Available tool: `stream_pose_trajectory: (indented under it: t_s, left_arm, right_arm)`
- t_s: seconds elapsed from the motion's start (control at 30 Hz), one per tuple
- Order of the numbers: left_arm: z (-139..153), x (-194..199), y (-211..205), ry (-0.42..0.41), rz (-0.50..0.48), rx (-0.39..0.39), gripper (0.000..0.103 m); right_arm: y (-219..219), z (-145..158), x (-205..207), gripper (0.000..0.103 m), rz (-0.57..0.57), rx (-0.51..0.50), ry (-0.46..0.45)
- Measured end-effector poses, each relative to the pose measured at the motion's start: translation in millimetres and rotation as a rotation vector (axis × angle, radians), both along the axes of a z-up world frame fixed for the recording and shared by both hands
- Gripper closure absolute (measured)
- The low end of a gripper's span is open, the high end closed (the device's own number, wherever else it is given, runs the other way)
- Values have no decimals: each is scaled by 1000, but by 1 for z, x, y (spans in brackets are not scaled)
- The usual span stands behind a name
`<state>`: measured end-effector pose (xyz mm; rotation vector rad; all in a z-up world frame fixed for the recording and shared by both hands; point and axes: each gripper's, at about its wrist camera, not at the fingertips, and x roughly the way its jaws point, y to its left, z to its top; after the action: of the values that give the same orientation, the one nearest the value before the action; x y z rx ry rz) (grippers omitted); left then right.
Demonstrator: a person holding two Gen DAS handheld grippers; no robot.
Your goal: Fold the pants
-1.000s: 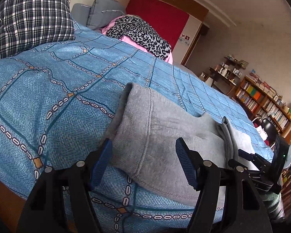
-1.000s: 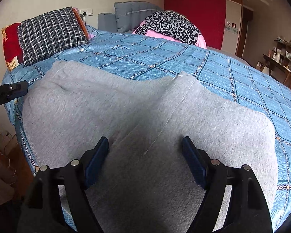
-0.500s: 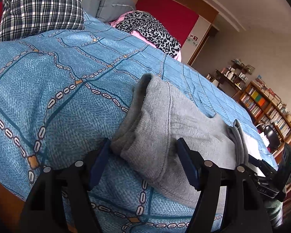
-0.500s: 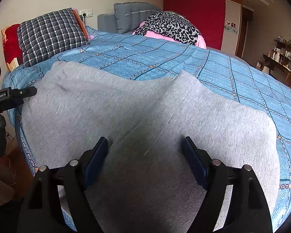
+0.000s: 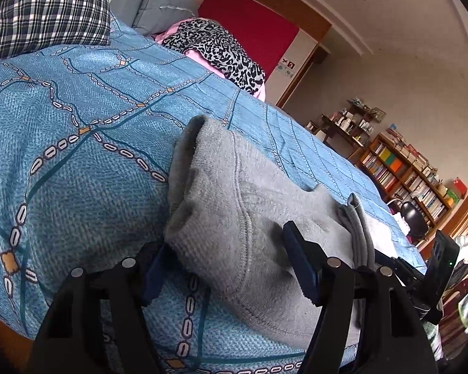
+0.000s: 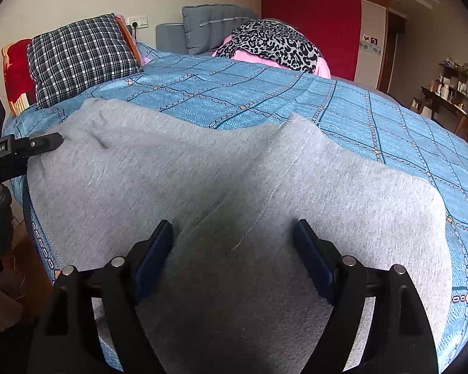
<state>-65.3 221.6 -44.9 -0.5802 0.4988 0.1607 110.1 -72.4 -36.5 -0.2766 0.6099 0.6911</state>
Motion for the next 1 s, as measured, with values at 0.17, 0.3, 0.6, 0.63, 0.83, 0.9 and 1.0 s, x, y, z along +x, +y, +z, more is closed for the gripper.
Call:
stream_pose_trajectory:
  t_s: [0.17,0.3,0.6,0.63,0.83,0.9,1.0]
  left_arm:
    - [-8,7,10,3,35,-46,50]
    - [-4,13,8,5,43,-73,66]
    - [43,18,-23,-60,12,18,70]
    - [50,19,-29,-69,2,35,70]
    - [89,30,-80,-125,-82,178,71]
    - [98,35,-99,-141,-123,206,71]
    - [109,46,-126,-150,-188,233,72]
  right_arm:
    - [0,0,-1,21,-1,2,1]
    - [-1,1,0,21,-2,6,1]
    - [-15,13,-4,21,-7,93,33]
    - [-19,15,-6,21,-7,107,33]
    - [-46,28,-17,21,-35,175,4]
    - [-57,30,-17,21,-57,195,0]
    - [-77,30,-14,21,-101,226,5]
